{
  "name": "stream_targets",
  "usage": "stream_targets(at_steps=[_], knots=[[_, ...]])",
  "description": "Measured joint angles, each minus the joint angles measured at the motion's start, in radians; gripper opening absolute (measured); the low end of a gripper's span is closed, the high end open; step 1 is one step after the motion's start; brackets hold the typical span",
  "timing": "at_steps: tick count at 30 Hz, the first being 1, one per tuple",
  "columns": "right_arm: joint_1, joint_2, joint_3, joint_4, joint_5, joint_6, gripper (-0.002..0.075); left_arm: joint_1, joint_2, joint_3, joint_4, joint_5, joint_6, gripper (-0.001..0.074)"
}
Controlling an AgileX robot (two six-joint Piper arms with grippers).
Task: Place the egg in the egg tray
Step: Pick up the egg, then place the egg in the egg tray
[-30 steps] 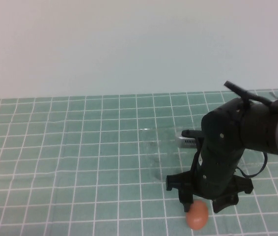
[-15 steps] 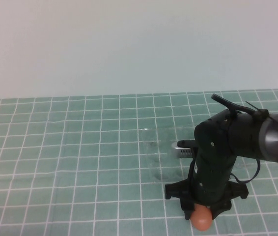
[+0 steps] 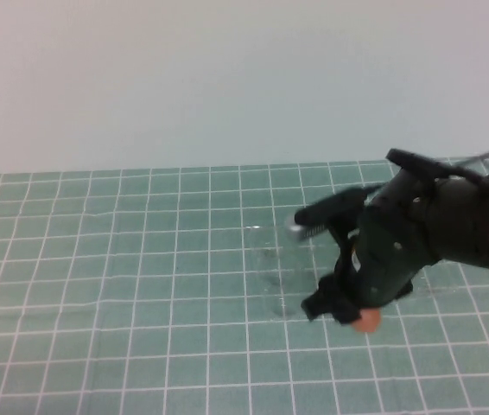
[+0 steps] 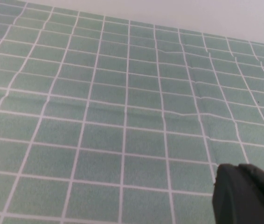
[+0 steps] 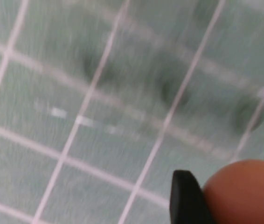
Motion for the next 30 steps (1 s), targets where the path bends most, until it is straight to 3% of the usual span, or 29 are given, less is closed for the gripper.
stream_targets(at_steps=[12,21,30], knots=[[0.000,-0.177,0.027,-0.123,-0.312,-0.008,0.0358,0.000,0.000,0.000,0.000,0.000,0.000,-0.0001],[0.000,-0.274,0.180,-0.124,-0.553,-0.008,0.0358,0.000,0.000,0.000,0.000,0.000,0.000,-0.0001],[0.000,-0.338,0.393,-0.126,-0.913,-0.040,0.0358,0.000,0.000,0.000,0.000,0.000,0.000,-0.0001]])
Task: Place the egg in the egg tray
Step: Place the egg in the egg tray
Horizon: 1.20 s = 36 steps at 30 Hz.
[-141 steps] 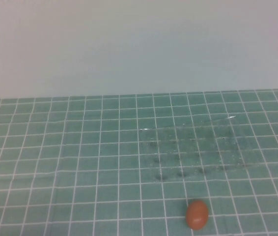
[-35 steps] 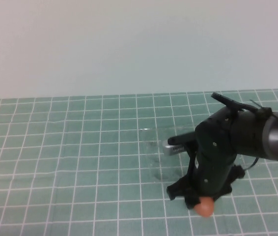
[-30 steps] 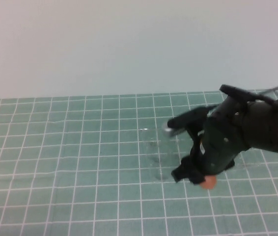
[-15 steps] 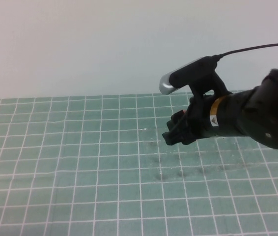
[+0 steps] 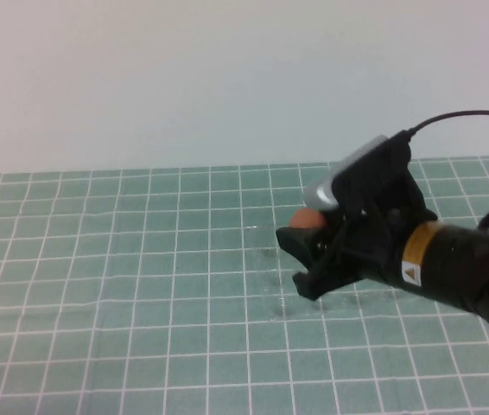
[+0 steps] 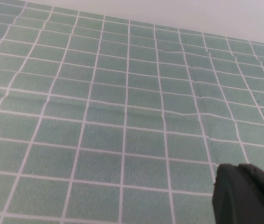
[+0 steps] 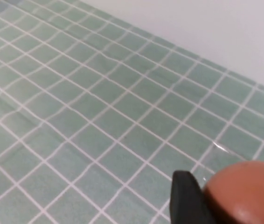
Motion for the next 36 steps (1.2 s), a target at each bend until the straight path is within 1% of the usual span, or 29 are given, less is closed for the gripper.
stream_targets(at_steps=[3,5,8,11,17,20,26,29,36], knots=[[-0.013,-0.017,0.078,-0.001,-0.147,-0.060,0.0358,0.000,0.000,0.000,0.000,0.000,0.000,-0.0001],[-0.028,-0.021,0.139,0.004,-0.284,-0.117,0.0358,0.000,0.000,0.000,0.000,0.000,0.000,-0.0001],[-0.040,-0.016,0.216,0.043,-0.491,-0.235,0.0358,0.000,0.000,0.000,0.000,0.000,0.000,-0.0001],[-0.040,0.020,0.254,0.118,-0.660,-0.326,0.0358,0.000,0.000,0.000,0.000,0.000,0.000,-0.0001],[-0.044,0.166,0.260,0.258,-0.854,-0.346,0.0358,0.000,0.000,0.000,0.000,0.000,0.000,-0.0001],[-0.046,0.247,0.260,0.273,-0.902,-0.304,0.0358,0.000,0.000,0.000,0.000,0.000,0.000,-0.0001],[-0.046,0.388,0.258,0.253,-0.914,-0.199,0.0358,0.000,0.000,0.000,0.000,0.000,0.000,-0.0001],[-0.046,0.418,0.241,0.217,-0.914,-0.164,0.0358,0.000,0.000,0.000,0.000,0.000,0.000,-0.0001],[-0.046,0.444,0.174,0.130,-0.921,-0.152,0.0358,0.000,0.000,0.000,0.000,0.000,0.000,-0.0001]])
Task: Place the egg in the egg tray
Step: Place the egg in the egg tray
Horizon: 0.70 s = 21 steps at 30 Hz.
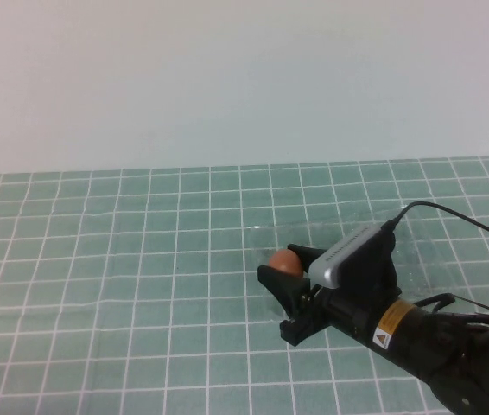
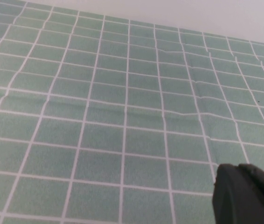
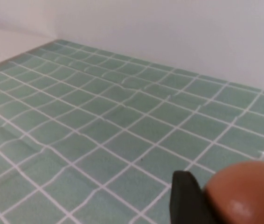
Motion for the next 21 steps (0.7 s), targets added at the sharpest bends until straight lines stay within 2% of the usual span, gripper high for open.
stream_targets(at_steps=[21], knots=[[0.000,0.053,-0.024,-0.020,0.049,0.010,0.0358,0.000,0.000,0.000,0.000,0.000,0.000,-0.0001]])
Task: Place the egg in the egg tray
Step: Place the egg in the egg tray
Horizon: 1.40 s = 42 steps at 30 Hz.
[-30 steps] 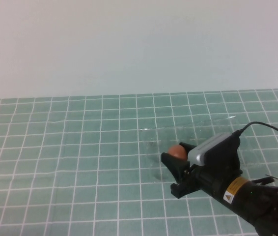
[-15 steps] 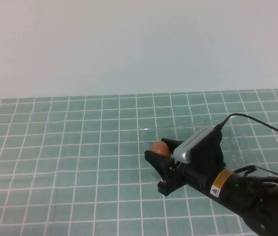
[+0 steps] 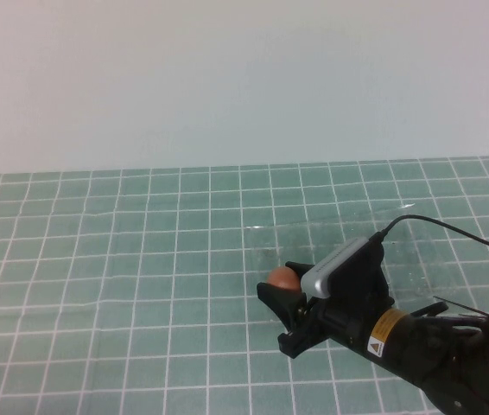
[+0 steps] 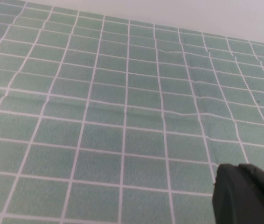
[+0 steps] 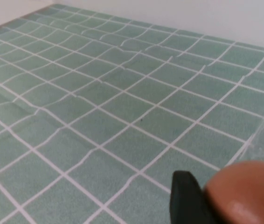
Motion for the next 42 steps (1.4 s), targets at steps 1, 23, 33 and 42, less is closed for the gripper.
stream_targets(at_steps=[1,23,33,42], knots=[[0.000,0.004,0.000,0.000,0.000,0.000,0.0358,0.000,0.000,0.000,0.000,0.000,0.000,-0.0001],[0.000,0.022,0.000,0.025,0.029,0.002,0.0358,0.000,0.000,0.000,0.000,0.000,0.000,-0.0001],[0.000,0.022,0.000,0.054,0.029,-0.008,0.0360,0.000,0.000,0.000,0.000,0.000,0.000,-0.0001],[0.000,0.024,0.000,0.076,0.004,-0.012,0.0404,0.000,0.000,0.000,0.000,0.000,0.000,-0.0001]])
